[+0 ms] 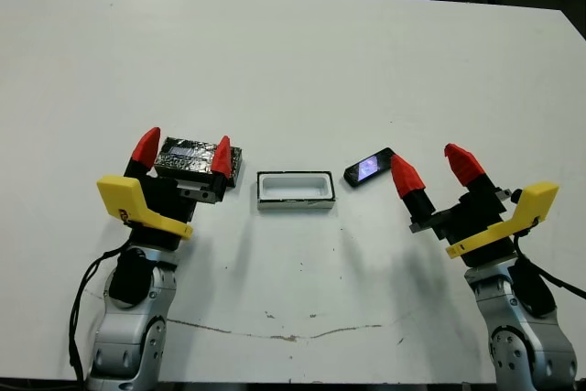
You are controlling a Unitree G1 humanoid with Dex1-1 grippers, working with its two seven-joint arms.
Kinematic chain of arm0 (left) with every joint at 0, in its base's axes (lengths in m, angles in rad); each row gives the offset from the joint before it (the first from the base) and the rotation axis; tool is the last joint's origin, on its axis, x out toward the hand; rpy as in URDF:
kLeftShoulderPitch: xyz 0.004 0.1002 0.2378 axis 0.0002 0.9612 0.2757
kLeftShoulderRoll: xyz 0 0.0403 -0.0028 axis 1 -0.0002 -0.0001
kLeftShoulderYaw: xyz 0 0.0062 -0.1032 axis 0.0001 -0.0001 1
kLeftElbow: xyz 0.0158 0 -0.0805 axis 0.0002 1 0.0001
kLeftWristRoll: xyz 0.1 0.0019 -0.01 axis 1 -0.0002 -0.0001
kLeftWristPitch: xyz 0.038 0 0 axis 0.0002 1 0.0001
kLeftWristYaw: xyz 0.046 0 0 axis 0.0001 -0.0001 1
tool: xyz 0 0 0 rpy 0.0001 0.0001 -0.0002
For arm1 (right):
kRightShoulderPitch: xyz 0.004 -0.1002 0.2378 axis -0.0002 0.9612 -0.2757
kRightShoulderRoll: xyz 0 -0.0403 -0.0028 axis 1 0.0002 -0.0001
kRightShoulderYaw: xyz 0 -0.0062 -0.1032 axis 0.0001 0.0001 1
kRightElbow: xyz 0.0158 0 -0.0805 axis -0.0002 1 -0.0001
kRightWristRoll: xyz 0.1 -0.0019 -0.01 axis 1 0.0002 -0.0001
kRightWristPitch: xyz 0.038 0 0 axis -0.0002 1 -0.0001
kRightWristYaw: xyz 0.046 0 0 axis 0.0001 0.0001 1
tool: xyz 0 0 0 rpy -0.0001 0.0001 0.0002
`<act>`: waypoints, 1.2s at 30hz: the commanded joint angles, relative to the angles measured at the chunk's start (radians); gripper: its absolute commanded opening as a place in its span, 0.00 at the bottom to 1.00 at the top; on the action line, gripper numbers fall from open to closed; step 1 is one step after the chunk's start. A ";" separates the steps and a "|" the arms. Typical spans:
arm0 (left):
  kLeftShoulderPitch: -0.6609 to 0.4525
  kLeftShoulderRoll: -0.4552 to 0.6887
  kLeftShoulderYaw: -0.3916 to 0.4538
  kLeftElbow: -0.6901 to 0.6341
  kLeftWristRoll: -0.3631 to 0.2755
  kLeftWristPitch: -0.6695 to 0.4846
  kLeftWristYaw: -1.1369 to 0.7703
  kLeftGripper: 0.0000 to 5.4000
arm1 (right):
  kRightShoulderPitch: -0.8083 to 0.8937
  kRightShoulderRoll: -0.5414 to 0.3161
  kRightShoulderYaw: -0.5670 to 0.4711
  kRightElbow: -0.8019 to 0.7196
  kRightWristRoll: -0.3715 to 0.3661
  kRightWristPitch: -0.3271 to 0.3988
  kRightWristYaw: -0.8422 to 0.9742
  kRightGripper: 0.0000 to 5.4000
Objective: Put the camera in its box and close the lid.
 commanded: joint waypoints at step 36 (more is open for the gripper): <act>0.031 -0.006 -0.005 -0.002 0.023 0.012 0.023 1.00 | -1.081 -0.537 0.319 1.081 -0.359 -0.014 0.968 1.00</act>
